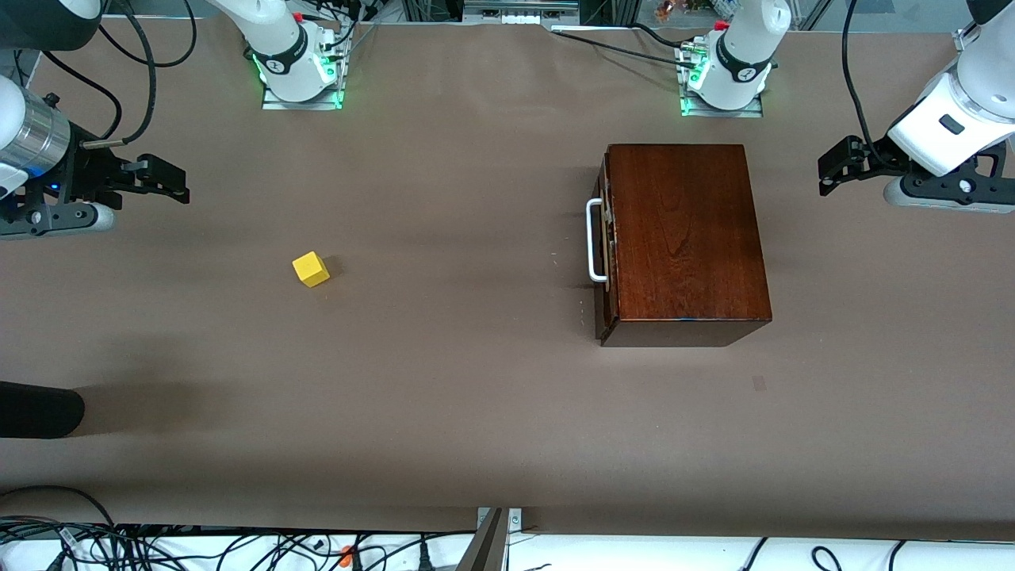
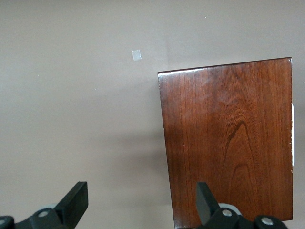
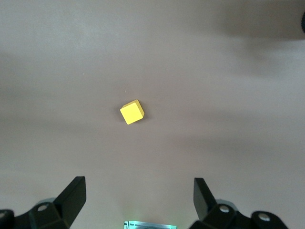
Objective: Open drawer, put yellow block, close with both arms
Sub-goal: 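Move the left gripper to the white drawer handle of the box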
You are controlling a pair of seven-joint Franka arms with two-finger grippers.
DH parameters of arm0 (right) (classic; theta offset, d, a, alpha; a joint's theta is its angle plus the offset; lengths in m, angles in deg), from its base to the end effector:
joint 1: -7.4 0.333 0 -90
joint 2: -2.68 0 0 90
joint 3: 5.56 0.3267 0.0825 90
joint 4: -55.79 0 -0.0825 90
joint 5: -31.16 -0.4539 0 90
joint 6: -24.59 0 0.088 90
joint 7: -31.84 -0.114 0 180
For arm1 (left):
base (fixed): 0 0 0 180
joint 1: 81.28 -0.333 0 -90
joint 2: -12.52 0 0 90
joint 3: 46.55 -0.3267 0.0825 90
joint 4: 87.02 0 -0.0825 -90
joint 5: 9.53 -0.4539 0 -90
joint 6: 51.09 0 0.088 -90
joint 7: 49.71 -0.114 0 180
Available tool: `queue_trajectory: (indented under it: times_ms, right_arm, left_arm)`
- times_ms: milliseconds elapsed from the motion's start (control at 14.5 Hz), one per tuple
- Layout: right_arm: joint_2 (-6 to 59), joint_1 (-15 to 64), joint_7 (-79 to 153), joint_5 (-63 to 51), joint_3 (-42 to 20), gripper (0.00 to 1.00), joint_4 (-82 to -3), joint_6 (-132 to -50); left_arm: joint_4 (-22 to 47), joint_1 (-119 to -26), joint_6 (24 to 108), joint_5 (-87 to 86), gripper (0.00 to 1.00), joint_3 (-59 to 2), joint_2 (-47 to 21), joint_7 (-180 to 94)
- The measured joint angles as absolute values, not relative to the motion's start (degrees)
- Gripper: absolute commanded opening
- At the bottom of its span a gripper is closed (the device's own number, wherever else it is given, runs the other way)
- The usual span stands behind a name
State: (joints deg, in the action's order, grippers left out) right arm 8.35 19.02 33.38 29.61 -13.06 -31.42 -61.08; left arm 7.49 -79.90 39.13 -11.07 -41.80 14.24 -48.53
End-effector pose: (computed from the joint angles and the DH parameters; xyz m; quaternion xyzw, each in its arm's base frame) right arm 0.6425 0.0532 0.5859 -0.9968 -0.0494 0.0626 0.0057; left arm 0.6096 -0.0631 0.6045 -0.9987 0.0435 0.0215 0.0161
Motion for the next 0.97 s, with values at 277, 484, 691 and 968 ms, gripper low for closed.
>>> queue_trajectory:
  times_ms: [277,484,691,968]
  right_arm:
    - [8.3,19.0,33.4,29.6,-13.1,1.00,-31.4,-61.0]
    - [8.3,19.0,33.4,29.6,-13.1,1.00,-31.4,-60.8]
    - [8.3,19.0,33.4,29.6,-13.1,1.00,-31.4,-60.8]
    - [8.3,19.0,33.4,29.6,-13.1,1.00,-31.4,-60.7]
  left_arm:
    - [7.5,-79.9,39.1,-11.1,1.00,-41.8,14.2,-48.5]
    - [7.5,-79.9,39.1,-11.1,1.00,-41.9,14.2,-48.5]
    - [7.5,-79.9,39.1,-11.1,1.00,-41.9,14.2,-48.5]
    - [7.5,-79.9,39.1,-11.1,1.00,-40.5,14.2,-48.5]
